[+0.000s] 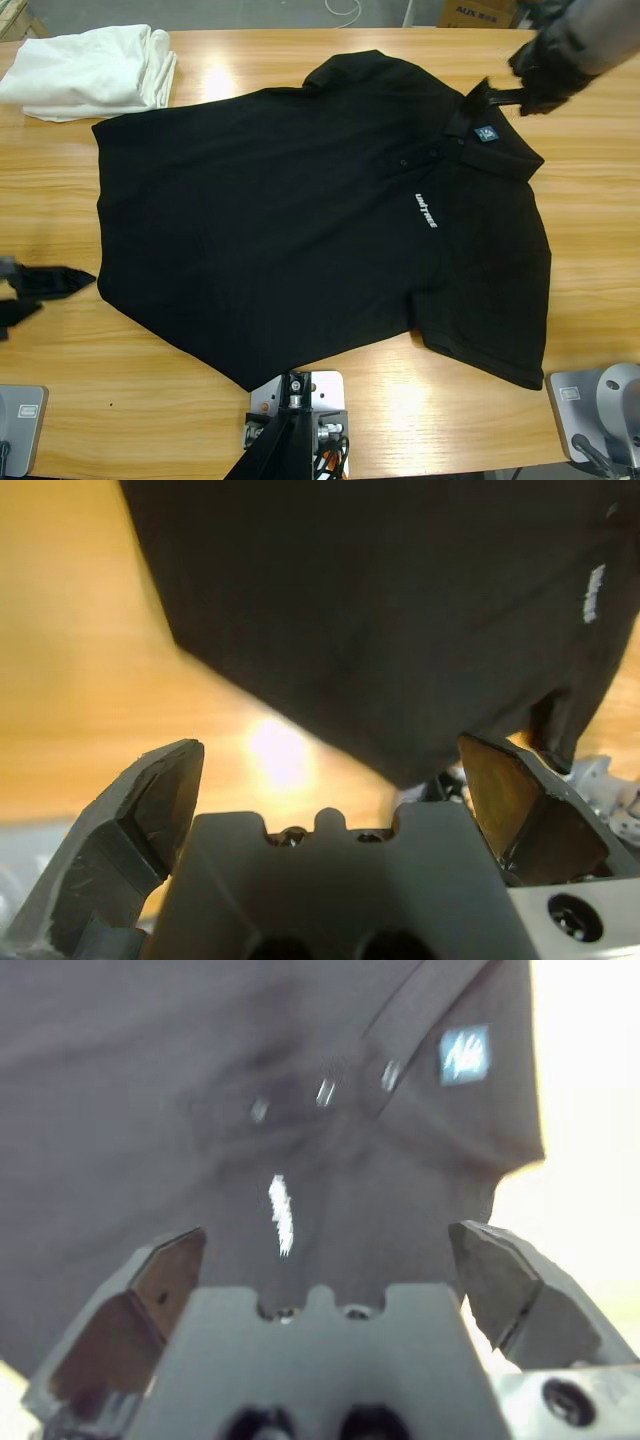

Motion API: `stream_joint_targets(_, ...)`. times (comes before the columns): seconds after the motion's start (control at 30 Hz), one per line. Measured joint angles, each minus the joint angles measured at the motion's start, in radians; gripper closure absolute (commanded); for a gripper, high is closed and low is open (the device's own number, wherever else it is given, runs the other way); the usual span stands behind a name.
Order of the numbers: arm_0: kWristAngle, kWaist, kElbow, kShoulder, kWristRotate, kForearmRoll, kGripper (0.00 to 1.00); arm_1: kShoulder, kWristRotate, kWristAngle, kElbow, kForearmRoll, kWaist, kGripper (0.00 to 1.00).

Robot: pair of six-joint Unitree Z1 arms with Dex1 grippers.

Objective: Fold clothes

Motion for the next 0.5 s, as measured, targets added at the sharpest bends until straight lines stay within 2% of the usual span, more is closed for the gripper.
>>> stream_joint_targets(0.03,-0.001,-0.027,0.024,0.011,-0.047,-0.012,0.461,-0.042,0.021,0.003,0.026,0.002,0.025,0.000)
stream_joint_targets(0.07,0.004,-0.049,0.044,0.024,-0.089,-0.018,0.462,-0.076,0.042,0.005,0.056,0.002,0.048,0.000)
stream_joint_targets(0.13,0.033,-0.070,0.071,0.047,-0.128,-0.031,0.339,-0.129,0.080,0.008,0.120,0.001,0.097,0.000)
stream_joint_targets(0.17,0.047,-0.074,0.079,0.063,-0.131,-0.053,0.329,-0.148,0.098,0.010,0.145,0.000,0.122,0.000)
stream_joint_targets(0.37,0.055,-0.113,0.082,0.256,-0.114,-0.157,0.345,-0.223,0.140,0.030,0.206,-0.001,0.171,0.000)
stream_joint_targets(0.5,0.055,-0.133,0.086,0.287,-0.114,-0.172,0.345,-0.244,0.140,0.035,0.220,-0.001,0.172,0.000)
